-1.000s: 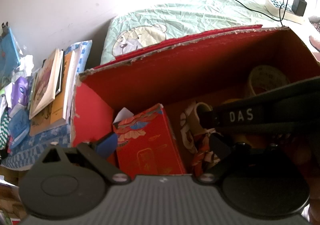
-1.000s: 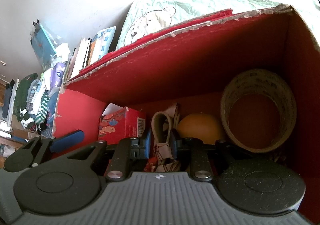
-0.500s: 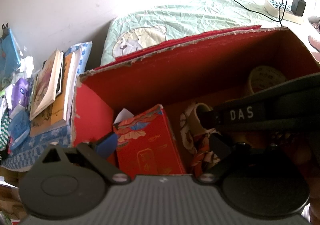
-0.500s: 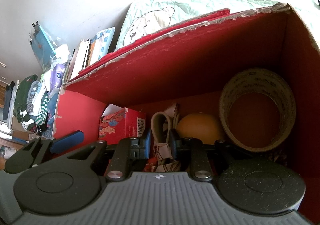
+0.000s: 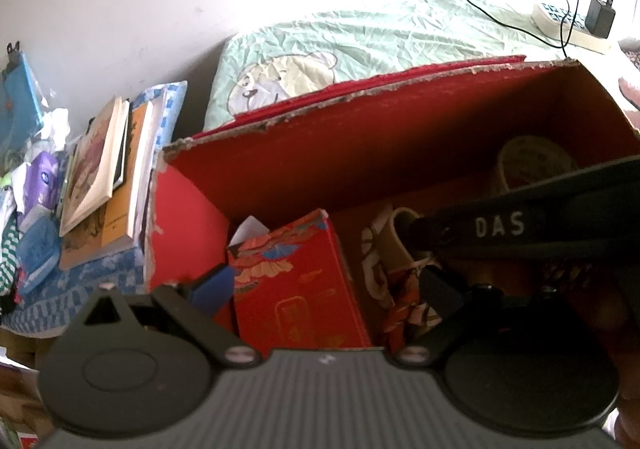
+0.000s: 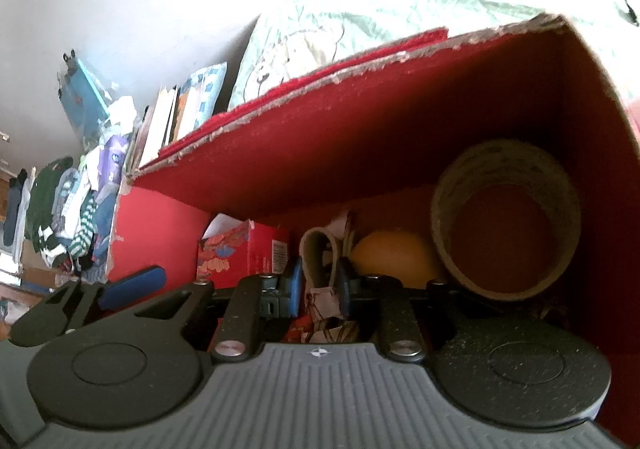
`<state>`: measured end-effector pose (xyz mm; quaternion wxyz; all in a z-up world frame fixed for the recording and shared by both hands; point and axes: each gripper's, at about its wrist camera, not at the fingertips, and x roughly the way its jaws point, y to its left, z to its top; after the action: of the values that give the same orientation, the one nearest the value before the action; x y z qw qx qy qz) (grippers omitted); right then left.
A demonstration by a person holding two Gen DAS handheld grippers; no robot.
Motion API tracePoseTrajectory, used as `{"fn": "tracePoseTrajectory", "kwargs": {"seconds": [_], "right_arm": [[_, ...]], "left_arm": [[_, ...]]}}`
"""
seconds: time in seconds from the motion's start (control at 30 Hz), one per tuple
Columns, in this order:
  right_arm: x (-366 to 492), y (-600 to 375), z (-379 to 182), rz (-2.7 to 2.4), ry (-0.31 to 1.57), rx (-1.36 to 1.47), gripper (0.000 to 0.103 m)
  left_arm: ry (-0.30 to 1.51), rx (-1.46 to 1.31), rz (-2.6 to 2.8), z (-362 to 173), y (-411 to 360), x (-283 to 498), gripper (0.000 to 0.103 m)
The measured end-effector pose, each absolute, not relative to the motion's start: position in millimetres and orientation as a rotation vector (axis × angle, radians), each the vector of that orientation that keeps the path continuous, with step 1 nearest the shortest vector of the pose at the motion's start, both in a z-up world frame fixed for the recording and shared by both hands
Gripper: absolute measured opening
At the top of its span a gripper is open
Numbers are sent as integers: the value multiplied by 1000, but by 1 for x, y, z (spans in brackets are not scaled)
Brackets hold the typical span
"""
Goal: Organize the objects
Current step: 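Open the right gripper to release the red paper box, then withdraw the right gripper up and away from the red box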
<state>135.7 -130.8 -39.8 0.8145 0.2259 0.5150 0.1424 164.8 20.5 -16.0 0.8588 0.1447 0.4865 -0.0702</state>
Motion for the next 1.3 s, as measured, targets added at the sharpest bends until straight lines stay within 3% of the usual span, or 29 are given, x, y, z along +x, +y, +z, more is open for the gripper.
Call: {"fn": "tracePoseTrajectory", "kwargs": {"seconds": [0.2, 1.3], "right_arm": [[126, -126, -22, 223, 1036, 347, 27], [33, -133, 36, 17, 874, 163, 34]], "left_arm": [[1029, 286, -140, -14, 22, 163, 100], [981, 215, -113, 36, 40, 89, 100]]}}
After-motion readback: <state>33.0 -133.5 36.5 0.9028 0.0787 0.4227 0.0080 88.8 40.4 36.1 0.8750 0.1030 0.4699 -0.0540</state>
